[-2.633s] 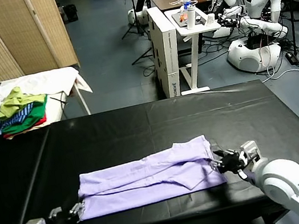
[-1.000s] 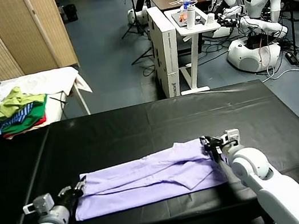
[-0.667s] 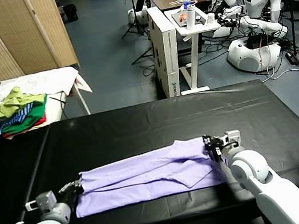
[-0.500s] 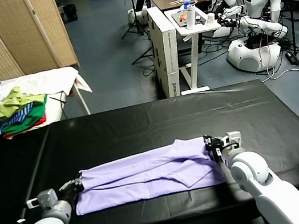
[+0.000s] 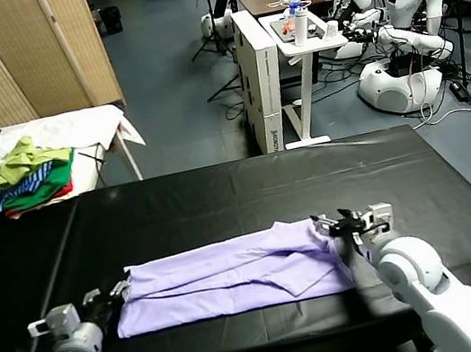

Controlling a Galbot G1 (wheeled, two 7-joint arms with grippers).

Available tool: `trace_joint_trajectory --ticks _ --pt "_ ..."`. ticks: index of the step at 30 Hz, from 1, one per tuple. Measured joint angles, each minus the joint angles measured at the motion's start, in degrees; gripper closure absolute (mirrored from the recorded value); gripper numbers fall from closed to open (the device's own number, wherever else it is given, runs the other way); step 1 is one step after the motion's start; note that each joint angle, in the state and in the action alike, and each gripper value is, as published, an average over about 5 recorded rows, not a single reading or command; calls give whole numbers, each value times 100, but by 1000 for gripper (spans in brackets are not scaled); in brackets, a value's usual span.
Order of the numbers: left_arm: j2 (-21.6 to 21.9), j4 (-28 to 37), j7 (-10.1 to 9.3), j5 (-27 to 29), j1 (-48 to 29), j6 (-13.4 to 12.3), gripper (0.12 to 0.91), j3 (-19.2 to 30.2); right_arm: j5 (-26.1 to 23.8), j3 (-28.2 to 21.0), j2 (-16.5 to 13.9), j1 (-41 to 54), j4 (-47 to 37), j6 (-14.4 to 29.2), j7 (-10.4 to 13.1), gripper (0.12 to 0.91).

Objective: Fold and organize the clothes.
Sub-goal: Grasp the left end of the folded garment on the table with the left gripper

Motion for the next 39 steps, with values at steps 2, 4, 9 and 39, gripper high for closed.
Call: trace_joint_trajectory --ticks 2,4,9,39 --pt "-99 -134 8 36 136 -1 141 -31 9 89 -65 -80 79 4 -17 118" --pt "-231 -223 18 72 247 -3 128 -37 15 163 -111 -149 146 6 -26 118" --pt "-550 -268 45 91 360 -19 124 -37 23 300 -175 -299 297 8 -30 118" --pt "-1106 147 223 -111 339 -256 762 -81 1 669 -186 -862 859 14 -73 118"
